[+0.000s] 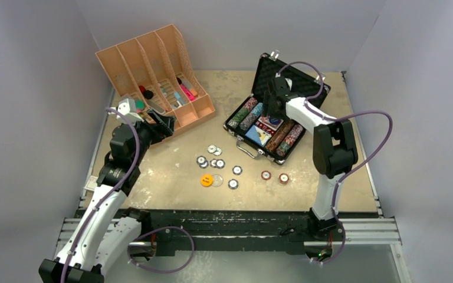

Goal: Pack up texas hold em set

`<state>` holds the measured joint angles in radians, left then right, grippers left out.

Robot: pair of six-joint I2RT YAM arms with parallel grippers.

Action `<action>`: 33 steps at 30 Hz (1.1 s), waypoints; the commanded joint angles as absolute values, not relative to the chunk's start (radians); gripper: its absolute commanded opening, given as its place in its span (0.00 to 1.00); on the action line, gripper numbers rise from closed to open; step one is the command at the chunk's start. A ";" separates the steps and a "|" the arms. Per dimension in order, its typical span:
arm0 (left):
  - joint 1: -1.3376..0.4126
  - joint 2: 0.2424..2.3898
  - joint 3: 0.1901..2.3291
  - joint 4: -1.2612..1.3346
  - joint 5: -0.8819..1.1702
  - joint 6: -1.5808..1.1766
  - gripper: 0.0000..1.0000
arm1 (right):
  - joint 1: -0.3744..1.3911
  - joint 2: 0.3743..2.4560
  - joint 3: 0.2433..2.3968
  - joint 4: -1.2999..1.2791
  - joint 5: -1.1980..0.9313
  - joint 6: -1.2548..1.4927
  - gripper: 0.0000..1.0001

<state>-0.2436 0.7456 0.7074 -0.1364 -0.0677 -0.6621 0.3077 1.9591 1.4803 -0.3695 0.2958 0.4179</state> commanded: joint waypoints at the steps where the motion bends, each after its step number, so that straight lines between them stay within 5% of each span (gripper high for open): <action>1: -0.247 0.735 0.708 -0.095 -0.077 -0.669 0.78 | 0.311 1.936 1.540 -0.398 0.322 0.401 0.74; 9: -0.247 0.727 0.726 -0.127 -0.097 -0.649 0.78 | 0.371 1.788 1.492 -0.375 0.296 0.398 0.74; 20: -0.248 0.726 0.753 -0.196 -0.195 -0.642 0.78 | 0.792 1.694 1.295 -0.347 0.295 0.535 0.73; 25: -0.247 0.692 0.745 -0.210 -0.221 -0.639 0.78 | 0.876 1.655 1.248 -0.337 0.215 0.452 0.65; 33: -0.248 0.700 0.746 -0.207 -0.215 -0.631 0.78 | 0.996 1.654 1.160 -0.320 0.113 0.292 0.74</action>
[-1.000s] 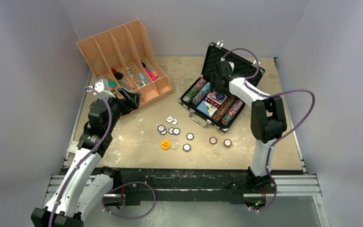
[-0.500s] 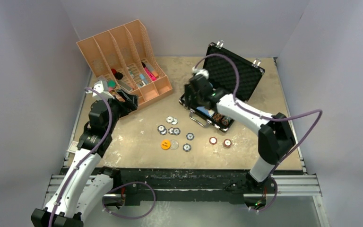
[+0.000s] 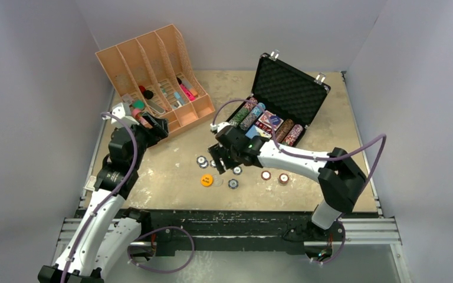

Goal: Pack up texas hold em set

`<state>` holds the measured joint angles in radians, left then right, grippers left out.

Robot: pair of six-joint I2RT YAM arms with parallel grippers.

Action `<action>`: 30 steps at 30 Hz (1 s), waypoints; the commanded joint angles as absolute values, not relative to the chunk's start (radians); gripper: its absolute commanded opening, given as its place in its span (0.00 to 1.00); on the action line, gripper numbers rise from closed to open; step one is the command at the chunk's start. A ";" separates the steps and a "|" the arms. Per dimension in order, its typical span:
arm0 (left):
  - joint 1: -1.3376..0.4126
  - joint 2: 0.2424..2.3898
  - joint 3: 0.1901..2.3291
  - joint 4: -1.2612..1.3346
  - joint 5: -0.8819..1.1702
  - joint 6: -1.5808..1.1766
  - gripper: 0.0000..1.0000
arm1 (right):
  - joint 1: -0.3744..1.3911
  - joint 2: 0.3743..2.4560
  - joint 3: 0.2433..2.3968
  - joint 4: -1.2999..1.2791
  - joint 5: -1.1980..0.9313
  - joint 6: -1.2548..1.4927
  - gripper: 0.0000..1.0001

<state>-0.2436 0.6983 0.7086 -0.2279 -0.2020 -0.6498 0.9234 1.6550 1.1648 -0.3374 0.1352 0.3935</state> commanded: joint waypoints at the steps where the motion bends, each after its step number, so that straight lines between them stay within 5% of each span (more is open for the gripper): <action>1: -0.248 0.701 0.747 -0.206 -0.215 -0.630 0.78 | 1.011 1.674 1.167 -0.328 0.125 0.280 0.76; 16: -0.246 0.723 0.743 -0.192 -0.194 -0.619 0.77 | 1.089 1.822 1.163 -0.254 0.184 0.191 0.79; 26: -0.245 0.735 0.741 -0.187 -0.194 -0.620 0.77 | 1.088 1.894 1.171 -0.211 0.133 0.208 0.65; 30: -0.245 0.736 0.741 -0.187 -0.195 -0.620 0.77 | 1.086 1.903 1.173 -0.216 0.130 0.216 0.48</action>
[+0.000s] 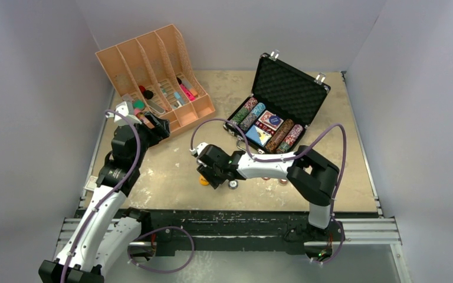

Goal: Pack up texas hold em set

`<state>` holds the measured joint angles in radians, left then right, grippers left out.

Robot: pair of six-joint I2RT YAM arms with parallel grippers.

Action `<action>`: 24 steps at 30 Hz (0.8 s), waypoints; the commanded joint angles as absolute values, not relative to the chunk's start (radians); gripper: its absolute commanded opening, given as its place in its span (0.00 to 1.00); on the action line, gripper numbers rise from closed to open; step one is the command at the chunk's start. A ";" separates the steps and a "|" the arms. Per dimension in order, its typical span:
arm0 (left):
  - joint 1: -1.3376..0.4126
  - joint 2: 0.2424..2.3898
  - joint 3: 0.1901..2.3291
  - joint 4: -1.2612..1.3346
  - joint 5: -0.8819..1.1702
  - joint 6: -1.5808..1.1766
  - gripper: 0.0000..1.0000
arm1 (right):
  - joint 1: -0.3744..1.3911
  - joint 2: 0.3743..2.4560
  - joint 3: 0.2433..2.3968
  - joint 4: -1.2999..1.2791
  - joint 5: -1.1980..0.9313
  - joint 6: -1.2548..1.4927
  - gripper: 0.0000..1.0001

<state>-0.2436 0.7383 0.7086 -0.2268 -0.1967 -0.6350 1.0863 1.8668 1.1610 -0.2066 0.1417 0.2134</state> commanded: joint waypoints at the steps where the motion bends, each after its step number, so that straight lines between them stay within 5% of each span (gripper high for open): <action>1: -0.245 0.736 0.741 -0.187 -0.196 -0.621 0.77 | 1.086 1.904 1.174 -0.222 0.139 0.224 0.45; 12: -0.245 0.725 0.746 -0.193 -0.220 -0.610 0.77 | 1.037 1.739 1.183 -0.318 0.324 0.341 0.41; 24: -0.245 0.749 0.787 -0.178 -0.154 -0.621 0.77 | 0.631 1.650 1.255 -0.324 0.343 0.473 0.42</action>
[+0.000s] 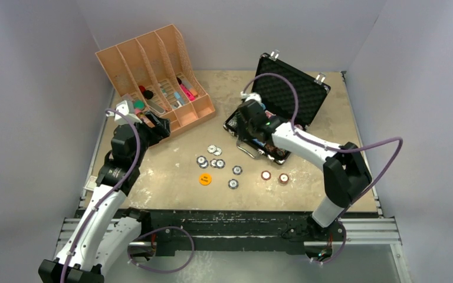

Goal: Pack up texas hold em set

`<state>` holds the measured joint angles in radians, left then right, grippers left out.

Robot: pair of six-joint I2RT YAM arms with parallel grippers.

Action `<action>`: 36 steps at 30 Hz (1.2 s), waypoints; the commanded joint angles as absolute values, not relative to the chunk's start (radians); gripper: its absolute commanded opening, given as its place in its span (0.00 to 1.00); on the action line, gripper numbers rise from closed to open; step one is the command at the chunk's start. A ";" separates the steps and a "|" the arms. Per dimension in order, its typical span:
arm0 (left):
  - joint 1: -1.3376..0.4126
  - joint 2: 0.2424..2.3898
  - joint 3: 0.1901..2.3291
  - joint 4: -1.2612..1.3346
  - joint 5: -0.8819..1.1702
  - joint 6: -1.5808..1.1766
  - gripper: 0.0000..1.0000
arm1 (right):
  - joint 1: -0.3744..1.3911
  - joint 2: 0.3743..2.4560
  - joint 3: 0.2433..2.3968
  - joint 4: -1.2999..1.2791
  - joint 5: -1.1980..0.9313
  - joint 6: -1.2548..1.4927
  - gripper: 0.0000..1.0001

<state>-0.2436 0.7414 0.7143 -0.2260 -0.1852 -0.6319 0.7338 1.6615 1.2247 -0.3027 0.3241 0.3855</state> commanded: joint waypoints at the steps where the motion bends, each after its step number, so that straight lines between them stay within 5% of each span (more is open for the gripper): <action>1: -0.245 0.753 0.794 -0.176 -0.151 -0.620 0.77 | 0.614 1.655 1.259 -0.320 0.345 0.482 0.43; 26: -0.245 0.795 0.789 -0.149 -0.148 -0.624 0.77 | 0.515 1.806 1.272 -0.308 0.329 0.482 0.49; 36: -0.245 0.789 0.786 -0.152 -0.156 -0.623 0.77 | 0.515 1.788 1.303 -0.366 0.299 0.500 0.65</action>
